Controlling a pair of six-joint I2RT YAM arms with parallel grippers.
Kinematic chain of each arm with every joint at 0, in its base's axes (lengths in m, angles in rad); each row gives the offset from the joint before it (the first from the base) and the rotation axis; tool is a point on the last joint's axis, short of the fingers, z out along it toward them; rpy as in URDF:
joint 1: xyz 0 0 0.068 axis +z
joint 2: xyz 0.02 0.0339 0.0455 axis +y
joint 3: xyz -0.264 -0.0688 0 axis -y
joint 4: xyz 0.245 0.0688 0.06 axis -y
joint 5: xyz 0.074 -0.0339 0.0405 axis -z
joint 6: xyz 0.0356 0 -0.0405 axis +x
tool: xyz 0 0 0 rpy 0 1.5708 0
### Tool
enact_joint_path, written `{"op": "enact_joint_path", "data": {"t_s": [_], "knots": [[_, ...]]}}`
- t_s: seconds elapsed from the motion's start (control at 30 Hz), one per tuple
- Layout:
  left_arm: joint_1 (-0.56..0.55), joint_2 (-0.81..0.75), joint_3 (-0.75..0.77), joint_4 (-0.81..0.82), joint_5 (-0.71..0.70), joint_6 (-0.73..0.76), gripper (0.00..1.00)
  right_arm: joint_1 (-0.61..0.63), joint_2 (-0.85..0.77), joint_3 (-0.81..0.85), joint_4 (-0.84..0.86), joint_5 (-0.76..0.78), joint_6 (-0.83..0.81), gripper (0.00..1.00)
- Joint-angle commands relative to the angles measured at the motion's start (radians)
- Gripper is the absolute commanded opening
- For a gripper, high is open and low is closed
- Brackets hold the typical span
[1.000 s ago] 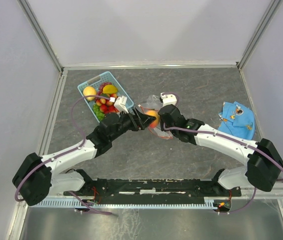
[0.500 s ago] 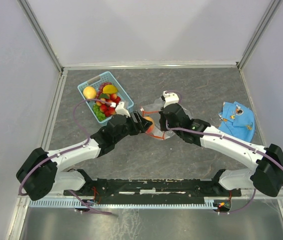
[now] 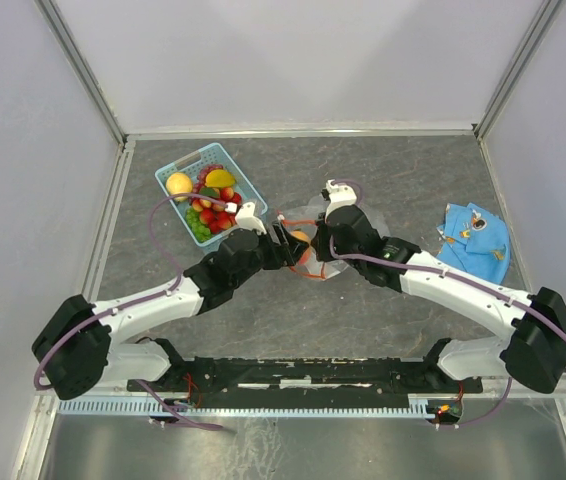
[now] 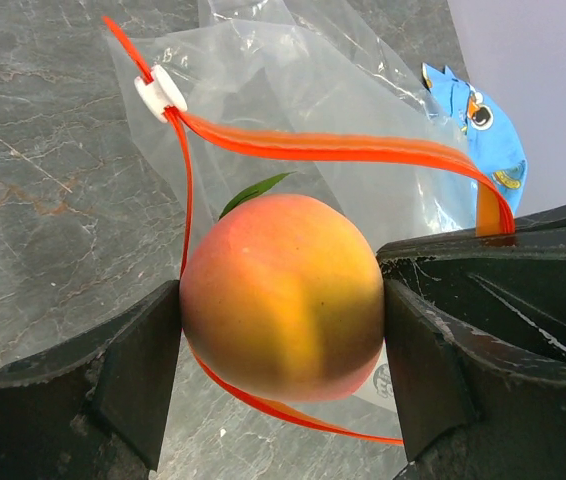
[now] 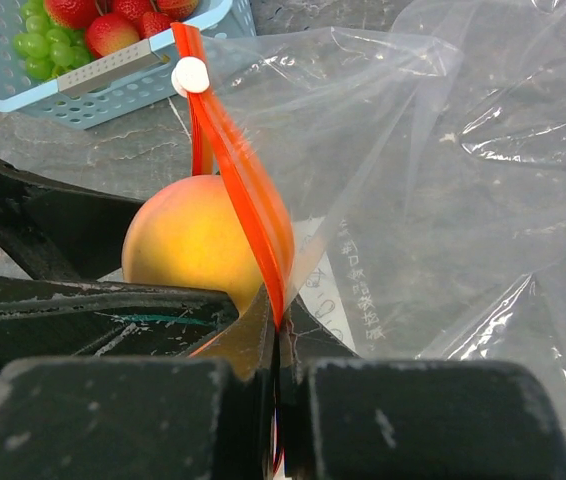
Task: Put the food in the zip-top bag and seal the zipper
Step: Place the fake fruit in the zipper food storage bag.
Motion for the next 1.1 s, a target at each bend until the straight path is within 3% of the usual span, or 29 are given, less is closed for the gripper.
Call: {"op": "enact_joint_path", "data": {"t_s": [0.0, 0.2, 0.6, 0.9, 1.07], "knots": [[-0.011, -0.047, 0.039, 0.019, -0.050, 0.081, 0.59, -0.004, 0.008, 0.028, 0.072, -0.046, 0.039, 0.02], [-0.011, -0.055, 0.060, -0.016, -0.040, 0.155, 0.60, -0.005, 0.007, 0.027, 0.092, -0.095, 0.053, 0.02], [-0.012, 0.003, 0.110, -0.203, -0.242, 0.184, 0.62, -0.004, -0.020, 0.009, 0.146, -0.163, 0.061, 0.02], [-0.025, -0.004, 0.165, -0.380, -0.442, 0.196, 0.64, -0.004, -0.020, -0.027, 0.149, -0.106, 0.060, 0.02], [-0.025, -0.077, 0.133, -0.334, -0.344, 0.193, 0.68, -0.005, -0.002, -0.027, 0.169, -0.121, 0.065, 0.02]]}}
